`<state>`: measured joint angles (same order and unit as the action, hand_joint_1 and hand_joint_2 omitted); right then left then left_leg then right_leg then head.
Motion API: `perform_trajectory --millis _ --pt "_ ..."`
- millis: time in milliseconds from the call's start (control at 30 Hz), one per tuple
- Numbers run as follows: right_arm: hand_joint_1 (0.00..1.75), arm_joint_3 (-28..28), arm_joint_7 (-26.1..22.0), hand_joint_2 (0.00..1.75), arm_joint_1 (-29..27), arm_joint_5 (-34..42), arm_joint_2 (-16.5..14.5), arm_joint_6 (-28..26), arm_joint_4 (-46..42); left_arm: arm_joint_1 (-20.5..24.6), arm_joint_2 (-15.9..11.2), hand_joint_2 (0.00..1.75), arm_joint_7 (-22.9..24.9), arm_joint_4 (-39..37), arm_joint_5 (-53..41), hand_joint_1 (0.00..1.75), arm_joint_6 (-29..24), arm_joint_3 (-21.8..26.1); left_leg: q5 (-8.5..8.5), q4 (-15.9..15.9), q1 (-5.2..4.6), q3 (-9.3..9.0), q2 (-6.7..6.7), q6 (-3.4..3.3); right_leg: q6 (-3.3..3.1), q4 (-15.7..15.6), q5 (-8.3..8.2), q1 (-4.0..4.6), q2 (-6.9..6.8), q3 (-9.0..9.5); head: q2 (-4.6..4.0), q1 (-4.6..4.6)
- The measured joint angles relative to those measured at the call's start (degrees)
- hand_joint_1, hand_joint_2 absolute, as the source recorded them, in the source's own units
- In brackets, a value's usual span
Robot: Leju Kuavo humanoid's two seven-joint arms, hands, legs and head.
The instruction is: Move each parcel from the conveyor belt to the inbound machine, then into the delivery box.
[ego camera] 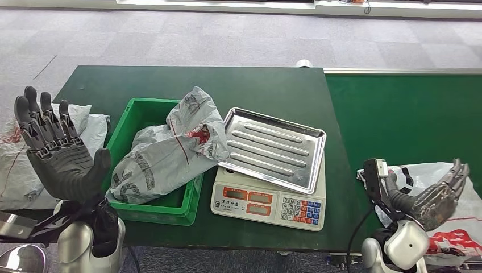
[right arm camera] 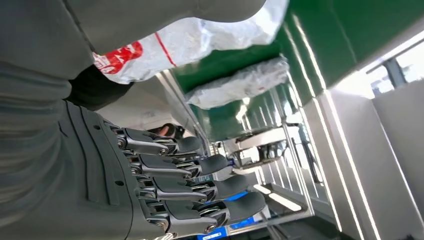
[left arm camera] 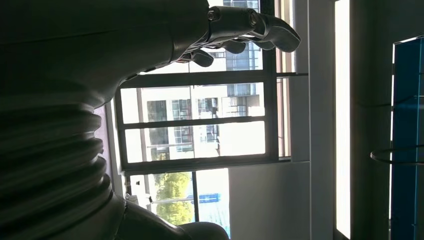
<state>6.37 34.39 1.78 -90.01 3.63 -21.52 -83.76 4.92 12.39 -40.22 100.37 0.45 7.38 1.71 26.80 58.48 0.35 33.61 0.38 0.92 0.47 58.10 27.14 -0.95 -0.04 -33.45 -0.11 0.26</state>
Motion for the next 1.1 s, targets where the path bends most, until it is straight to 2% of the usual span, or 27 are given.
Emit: perform_trajectory --millis 100,200,467,800,1100 --pt "0.00 1.9 0.4 1.75 0.1 0.0 -0.5 6.1 1.5 0.0 0.2 1.75 0.0 0.2 -0.1 0.00 0.5 0.1 0.00 0.0 0.00 -0.01 0.00 0.00 0.00 0.0 0.00 0.01 0.01 0.00 0.00 0.00" --pt "0.00 4.6 -0.1 1.75 0.6 0.0 -1.4 8.8 5.0 0.0 0.3 1.75 0.0 0.3 -0.2 0.00 0.9 0.2 0.00 0.0 0.00 0.00 0.00 0.00 0.00 0.0 0.00 0.02 0.00 0.00 0.00 0.00" --pt "0.00 8.9 -0.8 1.75 3.9 0.0 -1.9 9.1 16.0 0.0 0.3 1.75 0.0 0.4 -1.5 0.00 0.9 0.6 0.00 0.0 0.00 -0.01 0.01 0.00 0.00 0.0 0.00 0.01 0.03 0.00 0.00 0.00" --pt "0.00 9.8 -0.7 1.75 8.2 0.0 -1.9 9.8 26.0 0.0 0.5 1.75 0.0 0.4 -2.4 0.00 0.8 1.2 0.00 0.0 0.00 -0.01 0.01 0.00 0.00 0.0 0.00 0.02 0.03 -0.01 0.00 0.00" --pt "0.00 10.7 -3.1 1.75 12.2 0.0 -1.9 11.9 37.4 0.0 0.7 1.75 0.1 0.5 -4.3 0.00 -0.3 1.4 -0.01 0.0 0.00 -0.03 0.03 0.00 0.00 0.0 -0.01 0.02 0.04 0.01 0.00 0.00"
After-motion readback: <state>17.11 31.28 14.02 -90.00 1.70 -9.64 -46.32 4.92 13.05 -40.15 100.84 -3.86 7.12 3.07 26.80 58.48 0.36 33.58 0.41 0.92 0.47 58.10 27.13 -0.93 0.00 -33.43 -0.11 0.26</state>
